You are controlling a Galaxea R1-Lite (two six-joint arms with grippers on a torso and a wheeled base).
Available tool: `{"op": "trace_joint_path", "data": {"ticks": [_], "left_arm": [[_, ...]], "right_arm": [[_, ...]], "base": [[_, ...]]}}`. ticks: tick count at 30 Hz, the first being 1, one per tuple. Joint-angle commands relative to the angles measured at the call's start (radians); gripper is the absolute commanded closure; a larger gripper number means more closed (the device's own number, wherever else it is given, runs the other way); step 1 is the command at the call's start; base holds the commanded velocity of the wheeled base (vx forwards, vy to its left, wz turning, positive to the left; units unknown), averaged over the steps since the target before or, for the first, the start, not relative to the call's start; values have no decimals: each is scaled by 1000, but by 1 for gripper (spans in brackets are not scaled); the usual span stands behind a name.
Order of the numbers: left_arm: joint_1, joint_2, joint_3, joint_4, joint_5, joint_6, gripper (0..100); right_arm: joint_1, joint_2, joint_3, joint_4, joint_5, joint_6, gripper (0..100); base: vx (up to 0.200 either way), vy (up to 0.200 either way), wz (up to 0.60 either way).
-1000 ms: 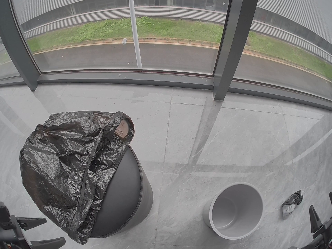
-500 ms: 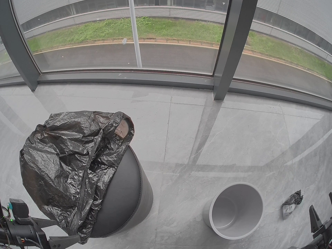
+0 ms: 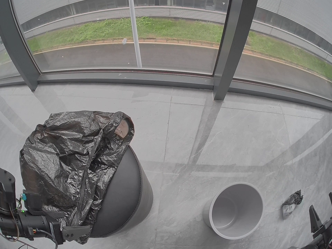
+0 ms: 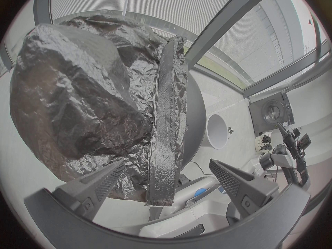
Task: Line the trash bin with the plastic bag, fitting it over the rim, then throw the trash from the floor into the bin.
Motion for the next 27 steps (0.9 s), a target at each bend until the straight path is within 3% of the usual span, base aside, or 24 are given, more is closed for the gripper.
{"op": "trace_joint_path", "data": {"ticks": [1, 11, 17, 27], "left_arm": [[-2, 51, 5, 1, 1, 0, 0], [-22, 114, -16, -28, 0, 3, 0], [-11, 155, -12, -32, 6, 151, 0], [23, 180, -20, -37, 24, 167, 0]], "right_arm": [[0, -14, 16, 0, 0, 0, 0], [0, -14, 18, 0, 0, 0, 0], [0, -14, 18, 0, 0, 0, 0], [0, -14, 18, -2, 0, 2, 0]], "base": [[0, 0, 0], [0, 0, 0], [0, 0, 0], [0, 0, 0]]}}
